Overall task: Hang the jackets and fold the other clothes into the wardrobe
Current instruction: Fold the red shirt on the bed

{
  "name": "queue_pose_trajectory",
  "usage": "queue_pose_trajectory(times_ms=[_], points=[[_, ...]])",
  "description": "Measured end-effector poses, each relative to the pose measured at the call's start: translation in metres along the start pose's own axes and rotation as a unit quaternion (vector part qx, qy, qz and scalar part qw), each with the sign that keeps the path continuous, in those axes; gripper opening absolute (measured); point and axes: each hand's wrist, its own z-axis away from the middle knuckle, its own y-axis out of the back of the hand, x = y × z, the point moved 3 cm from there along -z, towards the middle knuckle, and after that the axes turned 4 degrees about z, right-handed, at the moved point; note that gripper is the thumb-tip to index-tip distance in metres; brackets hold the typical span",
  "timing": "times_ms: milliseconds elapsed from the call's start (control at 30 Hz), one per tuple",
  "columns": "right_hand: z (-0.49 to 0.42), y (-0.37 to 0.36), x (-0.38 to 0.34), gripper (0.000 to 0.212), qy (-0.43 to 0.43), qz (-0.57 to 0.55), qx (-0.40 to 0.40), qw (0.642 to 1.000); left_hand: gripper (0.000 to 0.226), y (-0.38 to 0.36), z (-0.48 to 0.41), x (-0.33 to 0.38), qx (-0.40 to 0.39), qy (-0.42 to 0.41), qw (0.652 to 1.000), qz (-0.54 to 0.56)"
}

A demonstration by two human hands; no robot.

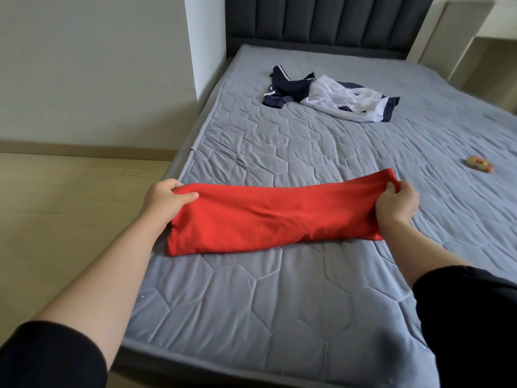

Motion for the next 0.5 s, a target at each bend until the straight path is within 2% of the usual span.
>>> queue_pose_trajectory(times_ms=[100,233,333,400,433,500], points=[[0.0,-0.001,-0.002,0.026,0.019,0.017,0.008,1.0,0.016,0.003,0.003,-0.005,0.071,-0.01,0.994,0.088],[-0.002,-0.005,-0.001,0.027,0.02,0.038,-0.005,0.999,0.021,0.006,0.003,-0.014,0.139,-0.022,0.988,0.063],[-0.003,-0.009,0.006,0.027,0.01,0.067,-0.031,0.997,0.03,0.002,0.007,-0.018,0.143,-0.01,0.989,-0.033],[-0.001,-0.013,0.014,0.029,-0.002,0.101,-0.07,0.992,0.039,-0.002,0.014,-0.013,0.136,-0.028,0.978,-0.155],[0.0,-0.014,0.016,0.033,-0.011,0.118,-0.086,0.989,0.044,-0.003,0.017,-0.006,0.142,-0.069,0.963,-0.219],[0.001,-0.013,0.011,0.04,-0.011,0.128,-0.08,0.988,0.05,-0.012,0.025,0.017,0.155,-0.211,0.915,-0.306]])
